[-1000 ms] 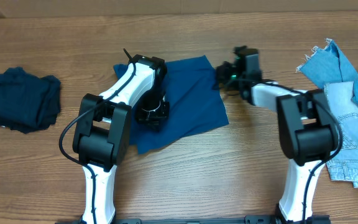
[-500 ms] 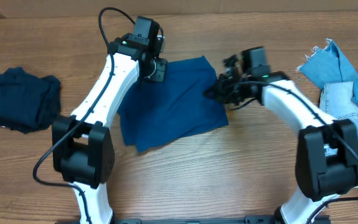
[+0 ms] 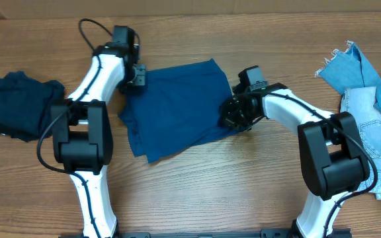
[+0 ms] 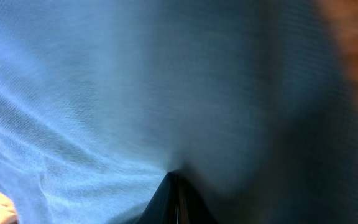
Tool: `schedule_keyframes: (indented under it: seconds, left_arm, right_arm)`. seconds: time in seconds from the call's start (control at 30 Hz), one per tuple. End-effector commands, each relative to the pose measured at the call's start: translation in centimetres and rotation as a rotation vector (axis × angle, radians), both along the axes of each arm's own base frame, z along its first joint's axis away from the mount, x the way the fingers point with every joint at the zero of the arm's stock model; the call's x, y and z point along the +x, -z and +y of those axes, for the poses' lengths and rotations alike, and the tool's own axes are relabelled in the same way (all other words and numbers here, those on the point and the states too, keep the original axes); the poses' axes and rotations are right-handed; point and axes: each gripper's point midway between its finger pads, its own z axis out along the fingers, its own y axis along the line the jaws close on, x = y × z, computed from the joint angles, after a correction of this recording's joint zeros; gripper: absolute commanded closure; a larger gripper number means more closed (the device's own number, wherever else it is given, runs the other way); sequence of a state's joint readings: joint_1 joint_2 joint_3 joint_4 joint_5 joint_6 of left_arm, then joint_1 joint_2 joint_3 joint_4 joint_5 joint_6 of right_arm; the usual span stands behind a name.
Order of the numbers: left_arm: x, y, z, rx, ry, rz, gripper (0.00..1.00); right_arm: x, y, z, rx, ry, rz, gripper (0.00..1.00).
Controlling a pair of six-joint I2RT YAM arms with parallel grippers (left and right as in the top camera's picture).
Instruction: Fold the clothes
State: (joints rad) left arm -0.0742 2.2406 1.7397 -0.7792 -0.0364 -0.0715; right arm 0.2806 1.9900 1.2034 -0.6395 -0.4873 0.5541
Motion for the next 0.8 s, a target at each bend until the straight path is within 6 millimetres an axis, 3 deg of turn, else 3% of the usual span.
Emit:
schedule_keyframes:
  seconds: [0.0, 0.13, 0.2, 0.27, 0.3, 0.4, 0.47, 0.6, 0.7, 0.77]
  left_arm:
    - [0.9, -0.9, 2.2, 0.014, -0.038, -0.013, 0.94]
    - [2.2, -7.8, 1.6, -0.009, 0.012, -0.065, 0.95]
    - [0.5, -12.9, -1.2, -0.156, 0.037, -0.055, 0.96]
    - [-1.0, -13.7, -2.7, -0.207, 0.042, -0.015, 0.95]
    - [-1.9, -13.5, -3.5, -0.225, 0.054, 0.023, 0.95]
    - [-5.7, -10.9, -5.9, -0.221, 0.089, 0.187, 0.96]
    - [-7.2, -8.0, -6.5, -0.159, 0.057, 0.250, 0.96]
    - [-9.6, -1.7, -6.8, -0.200, -0.079, 0.339, 0.94]
    - [-10.8, 1.0, -6.7, -0.204, -0.145, 0.361, 0.92]
    - [-11.3, 1.9, -6.7, -0.197, -0.140, 0.368, 0.92]
  right_arm:
    - [-0.3, 1.3, -3.1, -0.076, 0.037, 0.040, 0.96]
    - [0.9, -2.5, -3.0, -0.072, -0.080, -0.137, 0.96]
    - [1.7, -6.1, -3.2, -0.068, -0.121, -0.258, 0.94]
    - [1.9, -8.3, -3.5, -0.067, -0.163, -0.344, 0.92]
    - [2.1, -9.3, -3.8, -0.068, -0.170, -0.377, 0.89]
    - [2.8, -11.2, -5.3, -0.078, -0.160, -0.447, 0.66]
    - [2.9, -11.2, -6.1, -0.081, -0.179, -0.462, 0.55]
    - [3.1, -11.3, -6.8, -0.093, -0.266, -0.521, 0.25]
    - [4.1, -10.8, -7.3, -0.104, -0.277, -0.552, 0.13]
    - [5.6, -8.8, -7.1, -0.081, -0.274, -0.556, 0.10]
